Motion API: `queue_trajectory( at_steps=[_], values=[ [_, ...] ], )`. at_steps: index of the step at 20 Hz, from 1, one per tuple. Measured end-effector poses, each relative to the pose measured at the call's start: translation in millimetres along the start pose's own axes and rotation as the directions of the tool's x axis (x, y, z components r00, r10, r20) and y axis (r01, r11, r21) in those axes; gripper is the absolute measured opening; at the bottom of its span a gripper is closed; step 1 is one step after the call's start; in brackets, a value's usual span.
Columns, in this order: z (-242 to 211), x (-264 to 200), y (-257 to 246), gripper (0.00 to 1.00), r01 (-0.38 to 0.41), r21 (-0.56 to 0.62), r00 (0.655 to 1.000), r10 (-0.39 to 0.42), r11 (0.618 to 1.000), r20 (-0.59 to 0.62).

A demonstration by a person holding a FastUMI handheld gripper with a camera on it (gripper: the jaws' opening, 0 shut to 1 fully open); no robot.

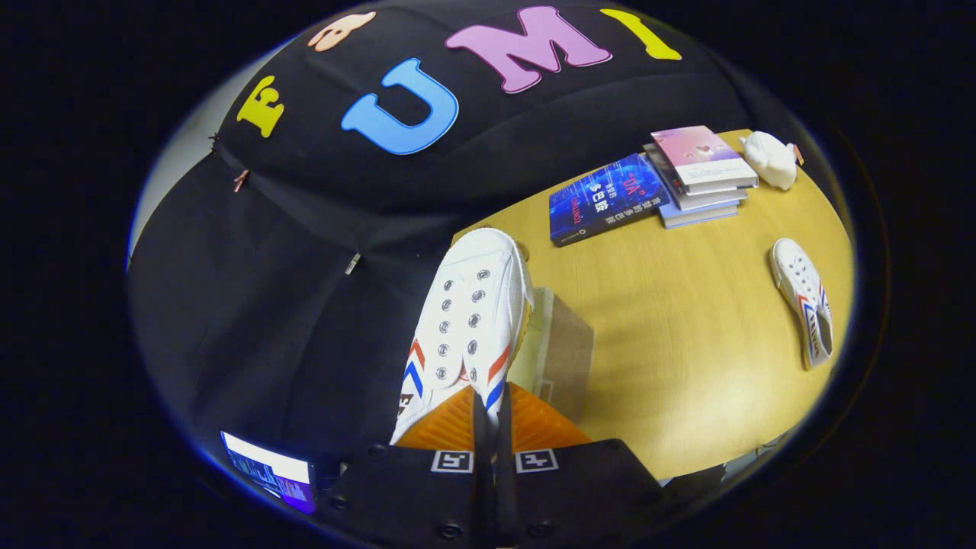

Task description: Open the storage box then place both shoes into the box .Put the left shoe in first, then the right shoe, with the right side of both shoes facing outward in a uniform manner.

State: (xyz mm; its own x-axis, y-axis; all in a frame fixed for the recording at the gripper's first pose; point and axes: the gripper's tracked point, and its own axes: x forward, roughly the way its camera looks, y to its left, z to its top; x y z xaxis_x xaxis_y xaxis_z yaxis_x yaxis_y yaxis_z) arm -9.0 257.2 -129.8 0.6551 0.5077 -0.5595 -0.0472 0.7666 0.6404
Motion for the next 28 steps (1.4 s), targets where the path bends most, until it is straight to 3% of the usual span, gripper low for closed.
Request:
queue_trajectory(
  at_steps=[2,8,15,23,25,27,28],
  values=[
    [-11,20,14,0.05,0.001,0.055,1.000,0.000,0.999,-0.017],
    [-51,78,29,0.05,0.065,0.035,0.992,-0.061,0.997,-0.113],
    [-83,130,5,0.05,0.195,0.035,0.962,-0.184,0.980,-0.203],
    [-113,163,-15,0.06,0.260,-0.024,0.924,-0.256,0.965,-0.283],
    [-116,161,-5,0.13,0.222,-0.015,0.929,-0.216,0.975,-0.299],
    [-101,153,16,0.41,0.138,0.011,0.956,-0.131,0.990,-0.262],
    [-93,145,28,0.62,0.098,0.023,0.964,-0.089,0.995,-0.252]
  ],
)
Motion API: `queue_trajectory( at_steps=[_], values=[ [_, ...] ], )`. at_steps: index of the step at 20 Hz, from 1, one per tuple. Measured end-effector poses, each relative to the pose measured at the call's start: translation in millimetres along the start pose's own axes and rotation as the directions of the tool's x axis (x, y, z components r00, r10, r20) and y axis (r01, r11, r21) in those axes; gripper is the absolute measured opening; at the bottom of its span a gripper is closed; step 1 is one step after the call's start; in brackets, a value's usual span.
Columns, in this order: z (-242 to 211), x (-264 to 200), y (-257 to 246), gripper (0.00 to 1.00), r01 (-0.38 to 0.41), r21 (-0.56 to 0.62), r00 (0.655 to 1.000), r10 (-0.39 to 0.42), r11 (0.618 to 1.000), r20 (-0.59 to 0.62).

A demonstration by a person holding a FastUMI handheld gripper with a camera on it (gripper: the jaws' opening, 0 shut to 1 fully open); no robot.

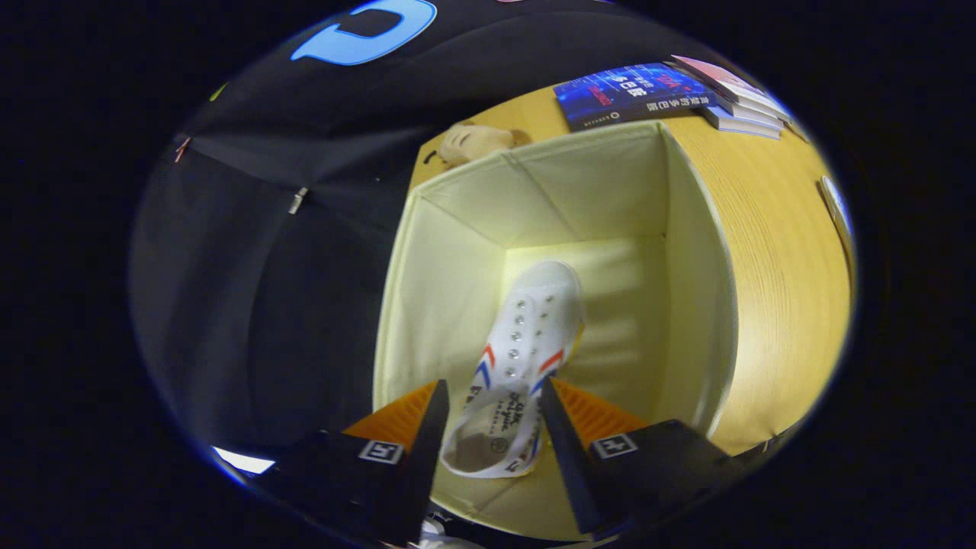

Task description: Open the storage box then place both shoes into the box .Put the left shoe in first, then the right shoe, with the right side of both shoes facing outward in a uniform manner.

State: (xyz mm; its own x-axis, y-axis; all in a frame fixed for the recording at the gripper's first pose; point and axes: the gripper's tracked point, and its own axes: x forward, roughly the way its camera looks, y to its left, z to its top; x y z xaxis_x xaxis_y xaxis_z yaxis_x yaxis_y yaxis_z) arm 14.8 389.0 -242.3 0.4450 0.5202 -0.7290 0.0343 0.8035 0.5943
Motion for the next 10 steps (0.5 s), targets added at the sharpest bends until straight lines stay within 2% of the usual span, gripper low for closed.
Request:
queue_trajectory(
  at_steps=[1,4,7,10],
  values=[
    [4,-14,2,0.82,-0.014,-0.014,1.000,0.014,1.000,0.011],
    [24,-57,0,0.97,-0.036,-0.085,0.996,0.043,0.996,0.079],
    [40,-104,-27,0.99,-0.016,-0.142,0.988,0.037,0.990,0.151],
    [59,-154,-75,0.98,0.044,-0.168,0.975,-0.005,0.985,0.224]
  ],
)
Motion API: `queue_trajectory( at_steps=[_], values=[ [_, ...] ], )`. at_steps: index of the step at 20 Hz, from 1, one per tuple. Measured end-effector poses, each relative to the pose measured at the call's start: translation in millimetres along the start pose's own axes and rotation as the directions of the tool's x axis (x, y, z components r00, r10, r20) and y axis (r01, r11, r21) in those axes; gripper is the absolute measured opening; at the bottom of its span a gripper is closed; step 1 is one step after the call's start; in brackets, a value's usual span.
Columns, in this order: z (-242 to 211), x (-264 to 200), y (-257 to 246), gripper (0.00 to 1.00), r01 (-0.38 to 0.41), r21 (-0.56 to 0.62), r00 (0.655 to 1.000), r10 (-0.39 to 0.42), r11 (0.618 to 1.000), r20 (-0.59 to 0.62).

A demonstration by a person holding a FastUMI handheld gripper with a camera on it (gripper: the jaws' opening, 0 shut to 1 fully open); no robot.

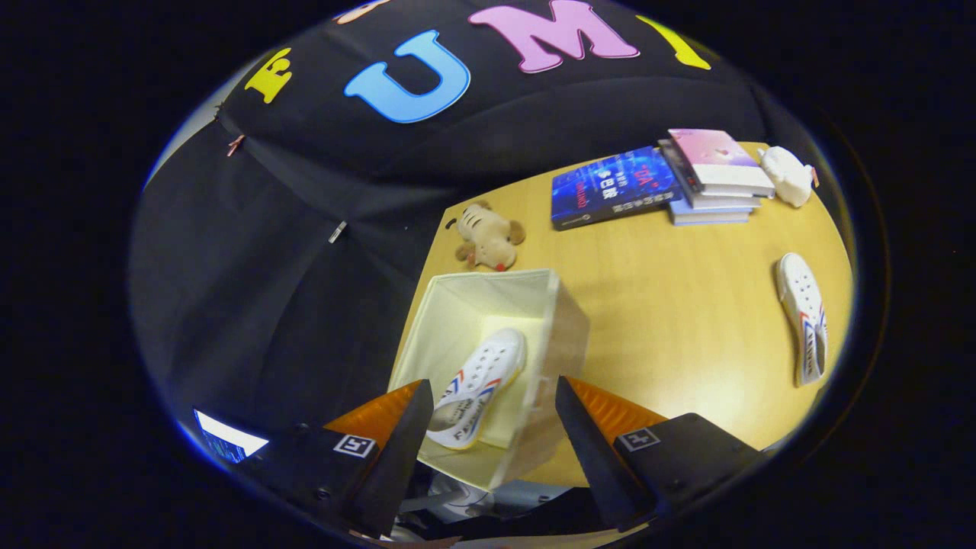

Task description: Open the storage box then place both shoes into the box .Put the left shoe in first, then the right shoe, with the right side of both shoes facing outward in a uniform manner.

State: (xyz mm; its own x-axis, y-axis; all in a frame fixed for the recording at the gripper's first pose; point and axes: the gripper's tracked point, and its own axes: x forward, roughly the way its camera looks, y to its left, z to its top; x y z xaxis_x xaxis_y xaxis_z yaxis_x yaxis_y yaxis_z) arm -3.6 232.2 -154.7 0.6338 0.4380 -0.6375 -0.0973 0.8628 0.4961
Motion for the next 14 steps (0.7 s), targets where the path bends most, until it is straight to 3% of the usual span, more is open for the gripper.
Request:
queue_trajectory(
  at_steps=[8,14],
  values=[
    [18,-100,-177,0.98,0.236,-0.050,0.967,-0.229,0.971,0.107],
    [25,-119,-306,0.99,0.350,-0.081,0.935,-0.342,0.933,0.095]
  ],
)
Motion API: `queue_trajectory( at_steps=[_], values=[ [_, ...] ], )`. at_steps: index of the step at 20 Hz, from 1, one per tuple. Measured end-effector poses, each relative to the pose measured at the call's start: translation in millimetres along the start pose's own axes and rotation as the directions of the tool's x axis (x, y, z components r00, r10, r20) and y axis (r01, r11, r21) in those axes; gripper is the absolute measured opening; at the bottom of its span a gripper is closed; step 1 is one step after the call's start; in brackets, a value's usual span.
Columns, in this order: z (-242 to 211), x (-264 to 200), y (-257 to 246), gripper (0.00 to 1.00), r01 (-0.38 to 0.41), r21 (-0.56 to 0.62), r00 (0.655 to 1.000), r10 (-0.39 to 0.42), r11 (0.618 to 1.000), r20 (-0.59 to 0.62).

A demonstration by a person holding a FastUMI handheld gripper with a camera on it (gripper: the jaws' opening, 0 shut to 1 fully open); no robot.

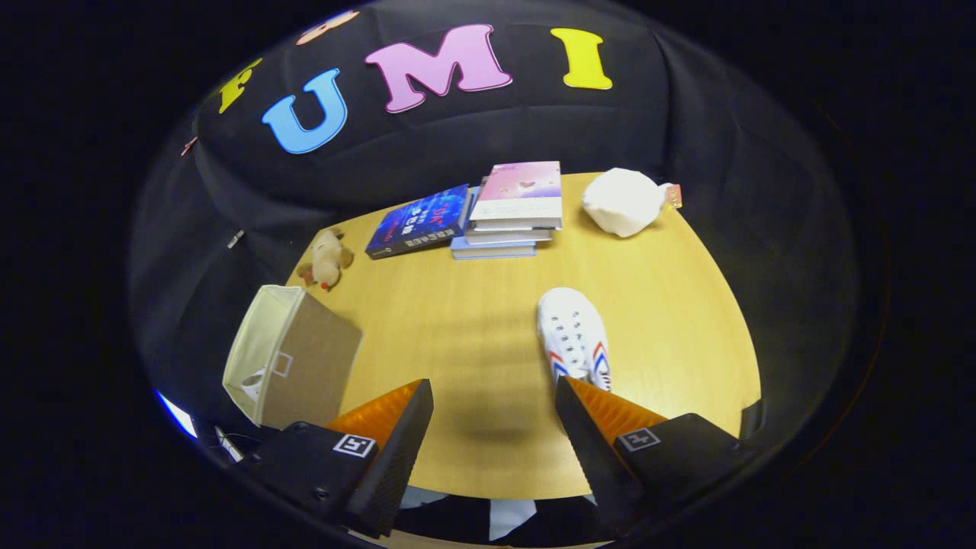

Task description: Open the storage box then place both shoes into the box .Put the left shoe in first, then the right shoe, with the right side of both shoes facing outward in a uniform manner.

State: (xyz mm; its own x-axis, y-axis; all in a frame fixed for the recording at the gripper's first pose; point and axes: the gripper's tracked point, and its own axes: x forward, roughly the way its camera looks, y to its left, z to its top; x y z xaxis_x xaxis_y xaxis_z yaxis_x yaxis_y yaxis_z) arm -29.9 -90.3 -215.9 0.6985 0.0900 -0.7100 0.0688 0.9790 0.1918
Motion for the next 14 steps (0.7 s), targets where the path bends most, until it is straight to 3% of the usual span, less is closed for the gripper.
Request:
queue_trajectory(
  at_steps=[5,14],
  values=[
    [-13,35,-75,0.99,0.070,-0.102,0.997,-0.074,0.992,-0.035],
    [-37,101,-130,0.99,0.093,-0.211,0.981,-0.126,0.973,-0.147]
  ],
)
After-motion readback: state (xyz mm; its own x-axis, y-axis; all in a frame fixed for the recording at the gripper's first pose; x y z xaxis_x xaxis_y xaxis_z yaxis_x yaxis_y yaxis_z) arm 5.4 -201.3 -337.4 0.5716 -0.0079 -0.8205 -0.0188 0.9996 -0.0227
